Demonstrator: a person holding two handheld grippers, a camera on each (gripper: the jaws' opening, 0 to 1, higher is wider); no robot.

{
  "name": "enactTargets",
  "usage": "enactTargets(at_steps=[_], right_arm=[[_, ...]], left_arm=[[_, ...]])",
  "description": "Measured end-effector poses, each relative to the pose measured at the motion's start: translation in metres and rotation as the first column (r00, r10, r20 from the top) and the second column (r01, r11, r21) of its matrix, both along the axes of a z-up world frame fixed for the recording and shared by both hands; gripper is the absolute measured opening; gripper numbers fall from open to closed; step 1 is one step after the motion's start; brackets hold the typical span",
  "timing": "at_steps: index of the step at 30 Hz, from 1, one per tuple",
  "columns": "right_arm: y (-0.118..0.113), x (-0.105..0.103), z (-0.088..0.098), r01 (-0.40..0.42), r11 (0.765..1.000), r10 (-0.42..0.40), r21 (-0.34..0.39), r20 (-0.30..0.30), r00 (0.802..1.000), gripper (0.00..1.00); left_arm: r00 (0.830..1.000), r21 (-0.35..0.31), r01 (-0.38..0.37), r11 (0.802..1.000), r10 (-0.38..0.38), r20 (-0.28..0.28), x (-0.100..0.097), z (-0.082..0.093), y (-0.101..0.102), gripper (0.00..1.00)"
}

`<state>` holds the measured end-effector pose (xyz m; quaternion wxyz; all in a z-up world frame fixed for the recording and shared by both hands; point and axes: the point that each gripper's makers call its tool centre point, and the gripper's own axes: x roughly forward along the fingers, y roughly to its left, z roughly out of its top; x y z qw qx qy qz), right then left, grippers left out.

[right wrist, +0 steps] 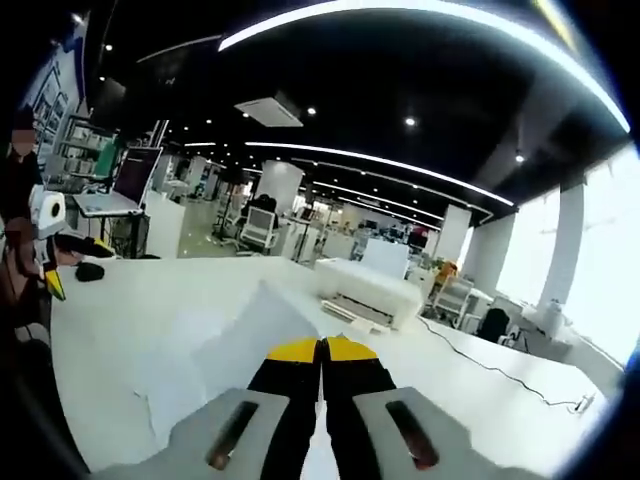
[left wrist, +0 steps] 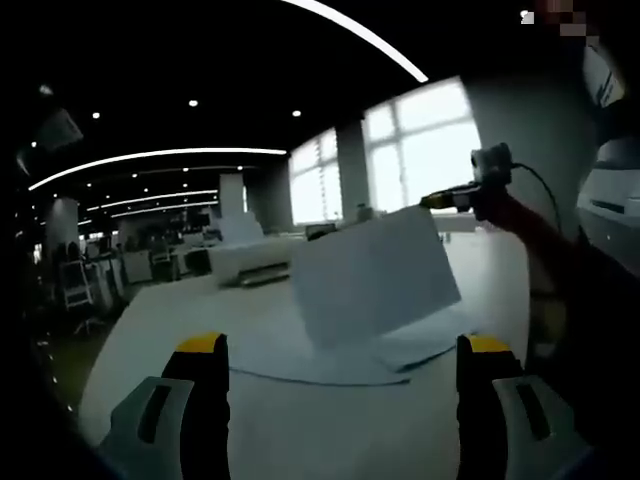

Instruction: Organize the stack of printing papers by aligning and flattening the scattered papers on the table

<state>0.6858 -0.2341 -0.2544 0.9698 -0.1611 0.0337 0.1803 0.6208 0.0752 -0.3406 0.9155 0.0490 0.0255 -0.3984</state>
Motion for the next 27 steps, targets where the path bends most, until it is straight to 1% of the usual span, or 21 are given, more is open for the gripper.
enactTargets(at_steps=[3,6,9,12,13,16,19,23,27], right_arm=[[0.004,0.003,-0.002,0.0,1.0,0.0,-0.009,0.002,1.0,0.0],[0.005,0.003,-0.001,0.0,1.0,0.0,-0.012,0.009,1.0,0.0],[0.005,0.004,0.002,0.004,1.0,-0.004,-0.011,0.014,1.0,0.0],[0.011,0.003,0.005,-0.028,0.999,0.028,0.026,0.005,1.0,0.0],[0.012,0.002,0.005,-0.031,0.999,0.031,0.029,0.004,1.0,0.0],[0.013,0.001,0.007,-0.022,1.0,0.022,0.003,0.015,1.0,0.0],[0.01,-0.002,0.009,-0.015,1.0,0.015,0.008,0.028,0.999,0.0],[0.008,-0.003,0.008,-0.01,1.0,0.009,0.015,0.029,1.0,0.0],[0.005,-0.004,0.007,-0.007,1.0,0.007,0.022,0.026,1.0,0.0]], left_arm=[[1.0,0.002,0.003,1.0,-0.003,0.0,0.004,0.001,-0.002,0.97],[1.0,0.014,0.009,1.0,-0.009,-0.002,0.002,0.001,-0.003,0.97],[1.0,0.009,0.01,1.0,-0.01,-0.004,0.0,0.0,-0.001,0.97],[1.0,0.003,-0.002,1.0,0.002,-0.009,0.001,-0.003,0.002,0.97],[1.0,0.0,-0.004,1.0,0.004,-0.009,0.001,-0.003,0.003,0.97],[1.0,-0.012,-0.006,1.0,0.006,-0.016,0.002,-0.003,0.004,0.97],[1.0,-0.005,-0.013,1.0,0.013,-0.011,0.003,-0.003,0.004,0.97],[1.0,-0.011,-0.003,1.0,0.003,-0.005,0.001,0.0,0.0,0.97],[1.0,0.001,-0.001,1.0,0.001,-0.006,0.0,-0.001,-0.002,0.97]])
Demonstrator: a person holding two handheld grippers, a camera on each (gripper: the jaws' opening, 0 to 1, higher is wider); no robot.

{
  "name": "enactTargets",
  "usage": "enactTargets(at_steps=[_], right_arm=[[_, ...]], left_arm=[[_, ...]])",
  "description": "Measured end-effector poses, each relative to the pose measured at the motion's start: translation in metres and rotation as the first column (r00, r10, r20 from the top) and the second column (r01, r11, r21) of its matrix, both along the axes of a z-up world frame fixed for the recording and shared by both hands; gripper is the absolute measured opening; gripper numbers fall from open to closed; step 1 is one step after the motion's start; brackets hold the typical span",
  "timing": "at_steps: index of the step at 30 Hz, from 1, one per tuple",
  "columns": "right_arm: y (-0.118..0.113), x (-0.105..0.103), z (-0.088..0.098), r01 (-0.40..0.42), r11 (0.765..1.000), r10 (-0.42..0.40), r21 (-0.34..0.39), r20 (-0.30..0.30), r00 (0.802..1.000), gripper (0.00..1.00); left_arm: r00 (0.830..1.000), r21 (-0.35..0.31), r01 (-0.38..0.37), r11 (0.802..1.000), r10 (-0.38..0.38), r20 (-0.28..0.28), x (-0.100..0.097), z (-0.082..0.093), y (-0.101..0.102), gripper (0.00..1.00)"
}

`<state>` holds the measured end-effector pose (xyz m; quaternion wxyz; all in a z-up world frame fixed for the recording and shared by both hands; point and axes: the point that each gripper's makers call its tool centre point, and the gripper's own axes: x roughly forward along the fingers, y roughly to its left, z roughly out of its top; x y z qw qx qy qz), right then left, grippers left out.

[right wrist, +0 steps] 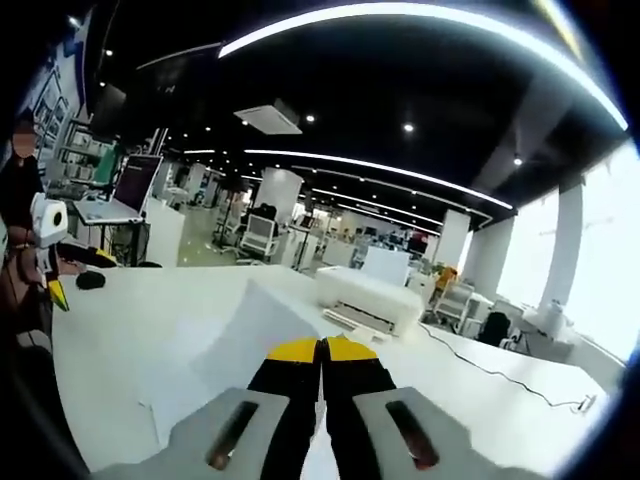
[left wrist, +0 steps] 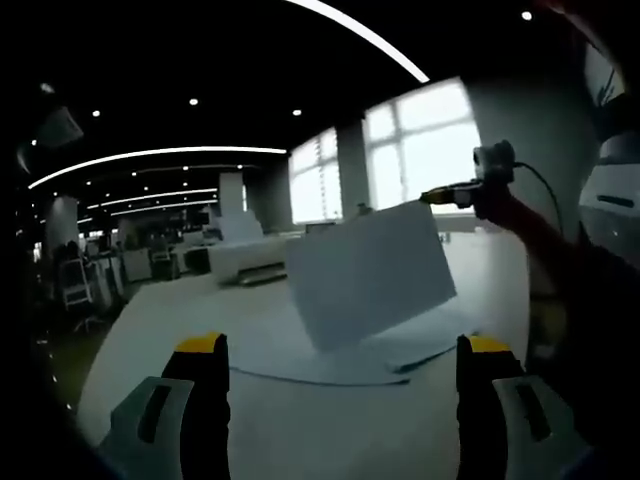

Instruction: Organize the stack of printing papers by aligning and flattening the scattered papers on the table

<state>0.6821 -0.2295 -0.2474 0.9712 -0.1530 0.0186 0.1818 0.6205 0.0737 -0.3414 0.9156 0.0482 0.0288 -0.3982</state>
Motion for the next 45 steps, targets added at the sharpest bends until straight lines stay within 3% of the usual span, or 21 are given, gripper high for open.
enactTargets(at_steps=[7,16,35,45], right_arm=[[-0.005,-0.004,0.001,0.007,1.0,-0.007,0.013,0.008,1.0,0.0],[-0.003,-0.005,0.01,0.017,1.0,-0.017,-0.012,0.024,1.0,0.0],[-0.009,-0.007,0.013,0.04,0.999,-0.039,-0.021,0.05,0.998,0.0],[-0.021,-0.012,0.022,0.064,0.997,-0.061,-0.031,0.078,0.995,0.0]], left_arm=[[1.0,0.021,-0.003,1.0,0.003,0.003,-0.003,0.002,0.001,0.97],[1.0,-0.009,-0.019,1.0,0.019,0.006,0.002,0.001,0.011,0.97],[1.0,-0.032,-0.015,0.999,0.015,0.003,0.006,0.0,0.011,0.95],[1.0,-0.012,-0.014,1.0,0.014,0.001,0.003,-0.003,0.006,0.96]])
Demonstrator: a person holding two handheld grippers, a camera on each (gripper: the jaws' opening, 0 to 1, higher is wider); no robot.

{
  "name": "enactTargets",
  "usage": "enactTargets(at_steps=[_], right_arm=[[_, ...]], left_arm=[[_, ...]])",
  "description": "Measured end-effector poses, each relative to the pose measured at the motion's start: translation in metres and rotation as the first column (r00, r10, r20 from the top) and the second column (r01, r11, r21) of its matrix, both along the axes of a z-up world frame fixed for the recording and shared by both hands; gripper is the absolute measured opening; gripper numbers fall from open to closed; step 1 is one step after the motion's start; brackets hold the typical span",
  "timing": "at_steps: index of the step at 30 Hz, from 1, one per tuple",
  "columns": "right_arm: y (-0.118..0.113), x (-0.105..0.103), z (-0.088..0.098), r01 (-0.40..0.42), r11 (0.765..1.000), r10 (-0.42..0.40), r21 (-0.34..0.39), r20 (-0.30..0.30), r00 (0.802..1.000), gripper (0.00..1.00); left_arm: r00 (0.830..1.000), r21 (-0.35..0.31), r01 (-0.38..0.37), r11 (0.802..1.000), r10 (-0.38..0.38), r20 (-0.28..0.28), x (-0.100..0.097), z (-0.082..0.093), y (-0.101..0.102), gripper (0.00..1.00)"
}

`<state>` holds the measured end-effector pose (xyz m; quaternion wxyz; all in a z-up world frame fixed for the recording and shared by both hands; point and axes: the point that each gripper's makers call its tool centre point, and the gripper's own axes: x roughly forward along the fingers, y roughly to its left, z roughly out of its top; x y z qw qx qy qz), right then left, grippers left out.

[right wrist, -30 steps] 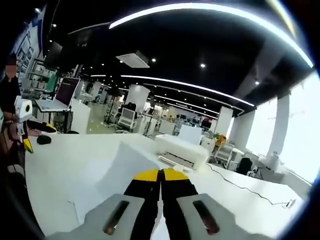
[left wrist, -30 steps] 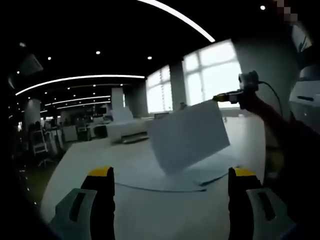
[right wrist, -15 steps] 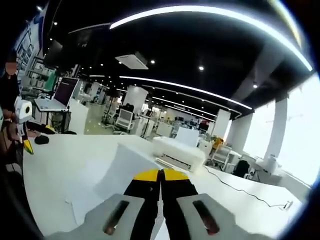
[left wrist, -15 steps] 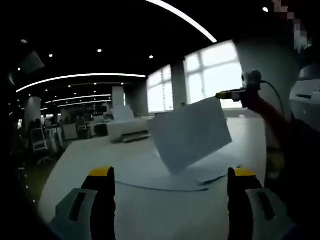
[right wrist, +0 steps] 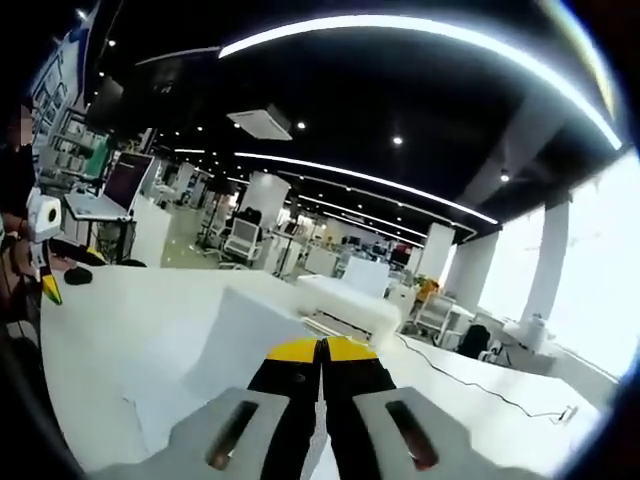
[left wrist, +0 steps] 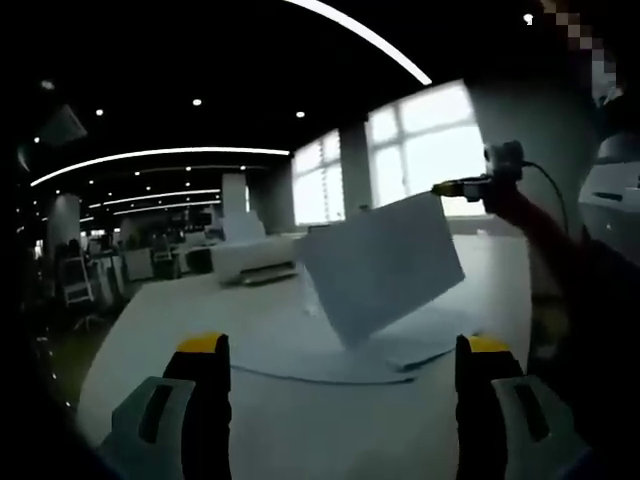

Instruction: Organize the stack of printing papers by aligning and flattening the scattered papers on the table

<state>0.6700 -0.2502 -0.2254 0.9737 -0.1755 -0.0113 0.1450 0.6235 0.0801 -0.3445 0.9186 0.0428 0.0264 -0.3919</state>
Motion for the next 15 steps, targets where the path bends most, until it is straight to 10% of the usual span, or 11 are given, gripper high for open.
enactTargets(at_steps=[15], right_arm=[[-0.004,0.009,0.037,0.025,0.999,-0.022,-0.026,0.113,0.993,0.0]], left_arm=[[1.0,0.008,-0.004,1.0,0.004,0.007,-0.002,0.004,-0.001,0.96]])
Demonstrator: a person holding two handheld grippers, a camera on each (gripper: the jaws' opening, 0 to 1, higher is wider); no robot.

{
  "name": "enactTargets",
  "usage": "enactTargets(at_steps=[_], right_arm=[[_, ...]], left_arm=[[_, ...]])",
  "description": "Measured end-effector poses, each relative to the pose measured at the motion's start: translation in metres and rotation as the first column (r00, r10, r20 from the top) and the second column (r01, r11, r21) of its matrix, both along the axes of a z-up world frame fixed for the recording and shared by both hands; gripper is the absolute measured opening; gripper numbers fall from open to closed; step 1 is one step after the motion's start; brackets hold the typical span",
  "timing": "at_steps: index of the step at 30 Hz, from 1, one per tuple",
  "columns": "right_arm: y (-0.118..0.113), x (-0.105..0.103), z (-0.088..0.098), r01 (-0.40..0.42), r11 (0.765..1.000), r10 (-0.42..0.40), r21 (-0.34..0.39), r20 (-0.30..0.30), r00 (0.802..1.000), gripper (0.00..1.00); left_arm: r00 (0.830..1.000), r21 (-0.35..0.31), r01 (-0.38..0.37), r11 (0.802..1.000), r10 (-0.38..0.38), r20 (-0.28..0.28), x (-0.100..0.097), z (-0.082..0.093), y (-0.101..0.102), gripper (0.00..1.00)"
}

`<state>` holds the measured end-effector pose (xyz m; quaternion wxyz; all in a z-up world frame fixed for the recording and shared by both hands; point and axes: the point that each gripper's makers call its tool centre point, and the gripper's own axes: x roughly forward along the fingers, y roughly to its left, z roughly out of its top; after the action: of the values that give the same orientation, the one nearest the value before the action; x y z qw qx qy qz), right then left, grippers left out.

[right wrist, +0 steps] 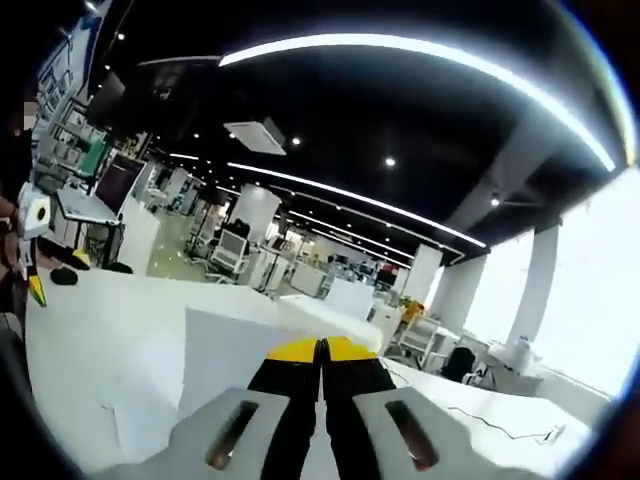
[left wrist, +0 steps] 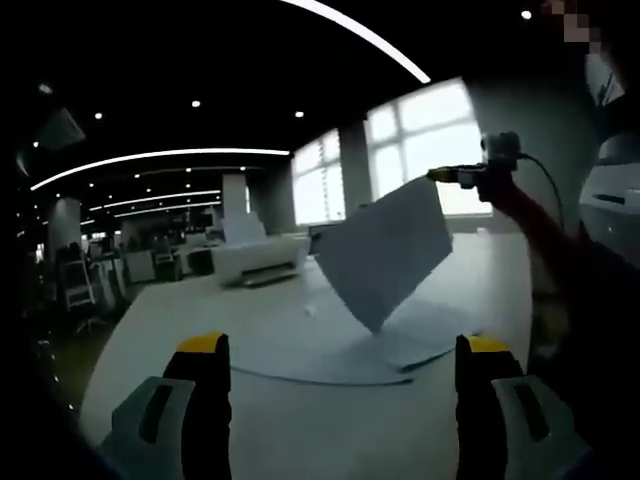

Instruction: Organize the stack of printing papers by aligning and flattening the scattered papers on the table

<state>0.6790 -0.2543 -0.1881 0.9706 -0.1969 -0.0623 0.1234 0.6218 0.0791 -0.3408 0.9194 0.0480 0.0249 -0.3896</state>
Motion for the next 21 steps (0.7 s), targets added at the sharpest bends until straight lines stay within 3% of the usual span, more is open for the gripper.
enactTargets(at_steps=[3,21], right_arm=[[-0.001,0.002,0.011,0.012,1.0,-0.011,-0.007,0.042,0.999,0.0],[0.007,-0.006,0.044,-0.017,1.0,0.017,0.001,0.146,0.989,0.0]], left_arm=[[1.0,0.006,-0.002,1.0,0.002,-0.001,0.0,-0.001,0.0,0.95],[1.0,0.0,0.004,1.0,-0.004,0.004,-0.001,0.002,-0.005,0.95]])
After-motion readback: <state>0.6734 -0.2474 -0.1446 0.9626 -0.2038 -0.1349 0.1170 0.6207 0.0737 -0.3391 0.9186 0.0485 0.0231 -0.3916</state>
